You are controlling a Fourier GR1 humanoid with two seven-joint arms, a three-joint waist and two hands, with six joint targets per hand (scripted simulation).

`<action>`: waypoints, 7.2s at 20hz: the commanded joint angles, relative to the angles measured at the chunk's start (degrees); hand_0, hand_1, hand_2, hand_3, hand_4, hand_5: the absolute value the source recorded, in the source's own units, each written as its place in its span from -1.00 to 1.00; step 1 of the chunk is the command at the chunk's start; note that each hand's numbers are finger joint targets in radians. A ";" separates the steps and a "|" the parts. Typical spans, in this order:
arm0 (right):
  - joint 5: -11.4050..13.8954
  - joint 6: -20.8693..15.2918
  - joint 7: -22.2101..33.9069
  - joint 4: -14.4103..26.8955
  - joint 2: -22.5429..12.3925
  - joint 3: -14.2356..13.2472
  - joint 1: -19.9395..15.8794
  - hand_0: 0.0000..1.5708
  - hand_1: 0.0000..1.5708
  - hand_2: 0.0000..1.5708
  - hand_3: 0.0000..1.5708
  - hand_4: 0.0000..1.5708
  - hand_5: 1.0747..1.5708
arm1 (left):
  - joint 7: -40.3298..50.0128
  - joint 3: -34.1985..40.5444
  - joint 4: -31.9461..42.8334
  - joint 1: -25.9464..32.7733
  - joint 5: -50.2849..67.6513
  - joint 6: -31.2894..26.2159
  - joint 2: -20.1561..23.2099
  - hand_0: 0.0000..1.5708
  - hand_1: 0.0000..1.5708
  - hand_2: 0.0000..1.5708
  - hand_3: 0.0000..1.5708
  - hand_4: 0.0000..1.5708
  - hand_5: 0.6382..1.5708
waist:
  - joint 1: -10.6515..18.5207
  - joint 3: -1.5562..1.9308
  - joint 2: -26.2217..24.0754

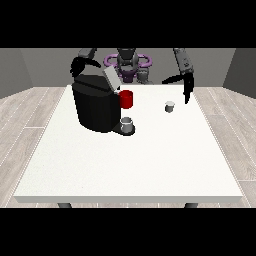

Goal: Insert the coffee pod into the coffee machine and close the lid

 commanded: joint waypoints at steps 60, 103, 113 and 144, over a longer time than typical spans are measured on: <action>-2.25 -2.32 -0.96 20.89 -2.56 -6.23 -10.74 -1.00 -1.00 -1.00 -1.00 -0.36 1.00 | -10.93 -8.64 23.87 -28.35 -29.52 5.80 3.23 0.58 0.58 0.69 0.67 -0.32 1.00 | 2.06 0.05 0.27; -0.30 -3.26 3.33 11.92 -1.61 -1.78 -14.73 -1.00 -1.00 -1.00 -1.00 -0.34 1.00 | 2.11 -3.89 25.85 -49.45 -32.31 2.95 3.29 0.61 0.61 0.66 0.55 -0.35 1.00 | -9.66 0.03 5.46; -1.89 -2.19 -0.23 13.35 -1.17 -2.98 -11.66 -1.00 -1.00 -1.00 -1.00 -0.35 1.00 | 0.24 -4.58 25.66 -47.71 -32.99 3.21 1.40 0.53 0.53 0.62 0.53 -0.36 1.00 | -8.11 0.04 5.98; -4.09 -1.62 -3.07 16.26 -2.34 -6.43 -13.26 -1.00 -1.00 -1.00 -1.00 -0.45 1.00 | -0.94 -5.93 25.37 -47.51 -36.58 4.42 0.19 0.37 0.37 0.43 0.23 -0.54 1.00 | -6.47 0.05 7.53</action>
